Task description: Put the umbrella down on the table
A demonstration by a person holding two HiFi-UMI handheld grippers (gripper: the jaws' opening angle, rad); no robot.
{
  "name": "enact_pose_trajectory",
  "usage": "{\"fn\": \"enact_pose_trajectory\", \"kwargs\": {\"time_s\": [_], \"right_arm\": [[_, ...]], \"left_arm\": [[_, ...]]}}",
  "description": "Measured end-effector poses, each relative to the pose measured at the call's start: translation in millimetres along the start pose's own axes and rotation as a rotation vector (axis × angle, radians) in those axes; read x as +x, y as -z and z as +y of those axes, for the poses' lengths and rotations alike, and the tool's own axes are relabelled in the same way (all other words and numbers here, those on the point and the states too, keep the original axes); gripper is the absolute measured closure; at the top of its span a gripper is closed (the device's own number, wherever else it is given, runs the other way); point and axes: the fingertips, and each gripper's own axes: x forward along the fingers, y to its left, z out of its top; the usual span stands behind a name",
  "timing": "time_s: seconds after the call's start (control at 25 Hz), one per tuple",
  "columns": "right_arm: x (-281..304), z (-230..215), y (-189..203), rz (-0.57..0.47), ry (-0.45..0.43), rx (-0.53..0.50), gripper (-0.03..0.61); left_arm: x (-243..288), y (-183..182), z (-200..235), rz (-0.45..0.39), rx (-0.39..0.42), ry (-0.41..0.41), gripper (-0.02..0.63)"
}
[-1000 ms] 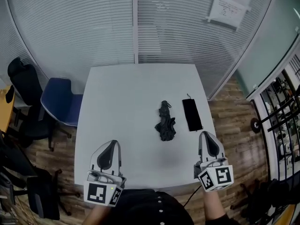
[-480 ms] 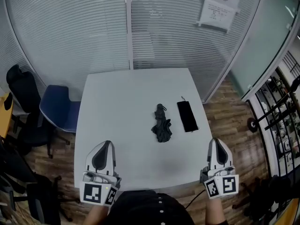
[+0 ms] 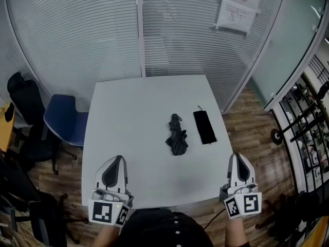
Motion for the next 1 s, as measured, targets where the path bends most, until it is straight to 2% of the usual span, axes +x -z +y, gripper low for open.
{"fn": "enact_pose_trajectory", "kwargs": {"time_s": [1.0], "right_arm": [[27.0, 30.1, 1.4, 0.005, -0.082, -0.011, 0.549]], "left_arm": [[-9.3, -7.6, 13.9, -0.019, 0.019, -0.043, 0.600]]}}
